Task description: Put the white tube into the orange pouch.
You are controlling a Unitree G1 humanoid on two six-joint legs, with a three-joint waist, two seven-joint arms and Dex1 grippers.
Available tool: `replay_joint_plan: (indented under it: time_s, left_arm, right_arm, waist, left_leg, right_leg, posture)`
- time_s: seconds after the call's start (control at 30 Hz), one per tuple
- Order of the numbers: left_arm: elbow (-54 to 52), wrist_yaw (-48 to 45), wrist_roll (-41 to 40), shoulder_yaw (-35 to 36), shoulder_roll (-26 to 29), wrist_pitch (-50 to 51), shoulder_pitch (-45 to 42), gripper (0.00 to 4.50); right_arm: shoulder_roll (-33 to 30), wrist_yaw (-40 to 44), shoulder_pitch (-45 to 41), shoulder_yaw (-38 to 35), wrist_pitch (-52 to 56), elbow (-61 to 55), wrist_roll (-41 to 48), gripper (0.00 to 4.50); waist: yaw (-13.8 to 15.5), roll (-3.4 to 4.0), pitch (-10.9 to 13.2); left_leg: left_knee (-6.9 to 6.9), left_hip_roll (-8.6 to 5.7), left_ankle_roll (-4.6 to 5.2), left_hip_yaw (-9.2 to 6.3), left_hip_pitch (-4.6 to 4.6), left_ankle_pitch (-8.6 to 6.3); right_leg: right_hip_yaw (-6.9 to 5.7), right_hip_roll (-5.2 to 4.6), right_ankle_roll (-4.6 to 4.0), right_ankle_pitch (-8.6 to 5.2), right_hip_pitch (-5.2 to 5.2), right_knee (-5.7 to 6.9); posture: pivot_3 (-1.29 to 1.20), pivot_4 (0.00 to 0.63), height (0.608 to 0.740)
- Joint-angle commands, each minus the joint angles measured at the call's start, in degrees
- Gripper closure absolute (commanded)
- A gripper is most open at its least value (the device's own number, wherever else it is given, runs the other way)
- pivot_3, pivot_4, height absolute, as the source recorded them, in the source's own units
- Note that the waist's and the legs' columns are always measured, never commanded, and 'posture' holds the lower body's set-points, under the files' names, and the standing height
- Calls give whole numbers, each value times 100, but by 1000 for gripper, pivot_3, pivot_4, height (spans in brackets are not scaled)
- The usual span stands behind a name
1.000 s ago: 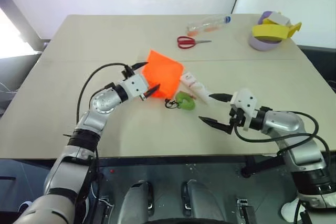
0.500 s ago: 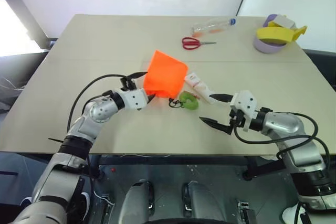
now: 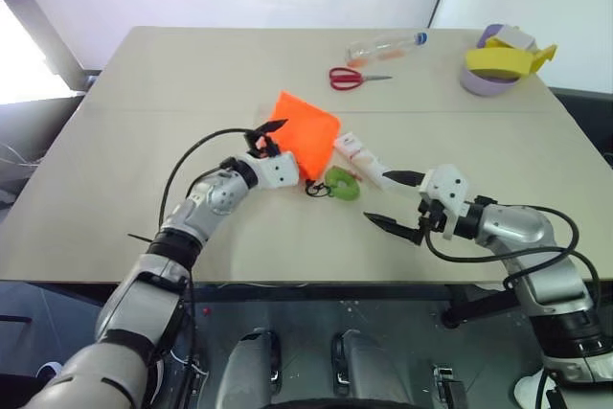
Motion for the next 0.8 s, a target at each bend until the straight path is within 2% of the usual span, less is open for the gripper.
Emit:
replay_joint_plan:
  time_s: [0.03,0.07,0.3,0.53,0.8]
  left_arm:
    - [356,95,-64,-44,-156,56,-250,521]
    - [463,60,-105,-43,-211,65,-295,811]
    - [519,-145,-179,-31,-199,66,-291,4457]
    - [-118,-943,-610,98,39,243,69,4457]
    - [-2227,-1759,-1005,402,657,1211,969,4457]
  right_arm:
    - [29,-58,-70,-88,-71,-124,8,0]
    - [28,-67,-75,-92,-63,-131,10,0]
    - [5,-118,-46,-103,-110,-146,-25,0]
    - [55,-171,-127,-86,-201,-44,-91,0]
    - [173,-403,-311,19,-596,344,-506,0]
  waist:
    - [3,0,0]
    - [3,0,0]
    - [-2,-3,2]
    - [-9,-2,1]
    - [-16,-2,1]
  left_leg:
    - [0,0,0,0,0,0]
    - [0,0,0,1,0,0]
    - [0,1,0,3,-1,0]
    - [0,2,0,4,-1,0]
    - [0,7,0,3,-1,0]
  right_leg:
    - [-1,1,1,0,0,0]
    - [-2,1,2,1,0,0]
    - [-2,2,4,1,-2,0]
    - [-1,1,2,1,-2,0]
    - [9,-1,-18,-10,-4,2]
  posture:
    - [0,150,740]
    - [0,150,740]
    - [0,150,740]
    - [0,150,740]
    - [0,150,740]
